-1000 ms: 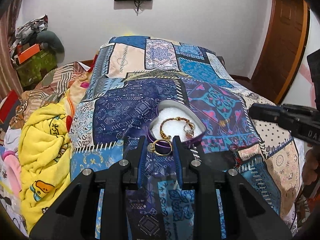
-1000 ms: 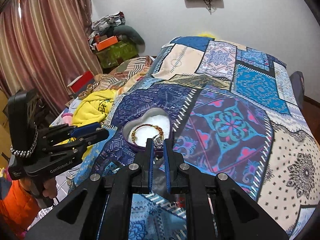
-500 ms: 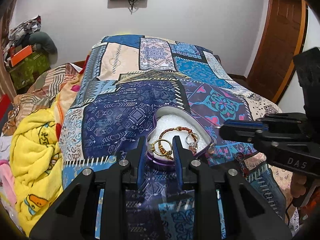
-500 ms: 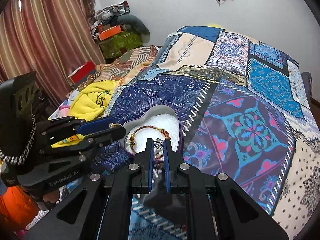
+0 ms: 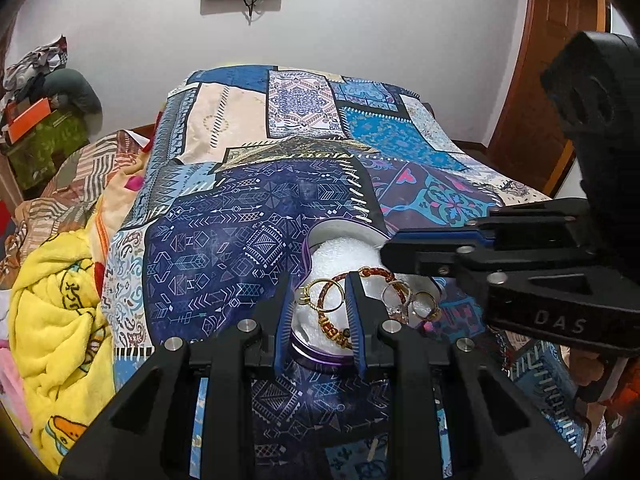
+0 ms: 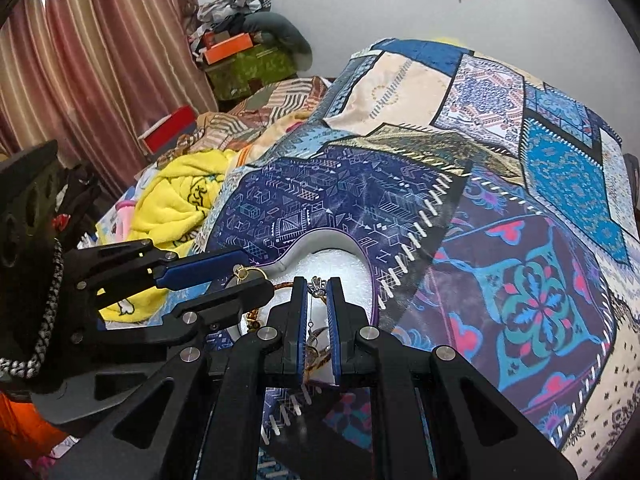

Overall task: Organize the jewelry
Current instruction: 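Lower the gold ring into the tin with the left tool while the right tool releases the charm there, then grasp the red-beaded dangling earring with the left tool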

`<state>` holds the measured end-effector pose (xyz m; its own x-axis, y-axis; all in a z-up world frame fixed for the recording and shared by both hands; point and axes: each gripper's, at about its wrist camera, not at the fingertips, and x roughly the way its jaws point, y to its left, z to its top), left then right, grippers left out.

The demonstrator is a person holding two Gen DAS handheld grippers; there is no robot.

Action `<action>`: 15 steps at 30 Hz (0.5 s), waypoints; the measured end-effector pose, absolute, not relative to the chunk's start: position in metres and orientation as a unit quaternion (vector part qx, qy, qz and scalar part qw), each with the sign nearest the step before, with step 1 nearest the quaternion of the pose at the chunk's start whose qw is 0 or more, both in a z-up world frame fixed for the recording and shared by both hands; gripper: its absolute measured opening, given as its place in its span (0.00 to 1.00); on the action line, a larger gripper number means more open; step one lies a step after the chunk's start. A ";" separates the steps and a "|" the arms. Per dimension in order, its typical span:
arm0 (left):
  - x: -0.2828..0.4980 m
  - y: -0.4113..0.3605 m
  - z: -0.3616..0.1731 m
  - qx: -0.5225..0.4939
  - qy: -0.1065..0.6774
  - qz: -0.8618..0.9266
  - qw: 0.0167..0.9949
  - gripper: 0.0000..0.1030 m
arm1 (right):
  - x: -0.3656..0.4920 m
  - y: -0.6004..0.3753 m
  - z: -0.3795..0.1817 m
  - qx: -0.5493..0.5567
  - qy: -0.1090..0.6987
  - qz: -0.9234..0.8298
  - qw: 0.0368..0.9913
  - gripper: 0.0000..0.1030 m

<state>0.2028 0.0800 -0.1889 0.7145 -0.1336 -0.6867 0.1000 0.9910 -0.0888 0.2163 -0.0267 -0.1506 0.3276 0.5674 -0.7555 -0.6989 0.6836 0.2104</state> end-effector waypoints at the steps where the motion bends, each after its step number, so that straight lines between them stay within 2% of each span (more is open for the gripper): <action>1: 0.203 0.080 -0.189 -0.023 0.372 -0.064 0.926 0.24 | 0.217 -0.025 -0.152 -0.080 0.432 0.391 0.808 0.09; 7: 0.205 0.080 -0.190 -0.020 0.373 -0.063 0.926 0.24 | 0.217 -0.028 -0.154 -0.087 0.448 0.383 0.803 0.10; 15: 0.205 0.084 -0.186 -0.027 0.377 -0.054 0.924 0.29 | 0.209 -0.050 -0.127 -0.083 0.419 0.363 0.828 0.19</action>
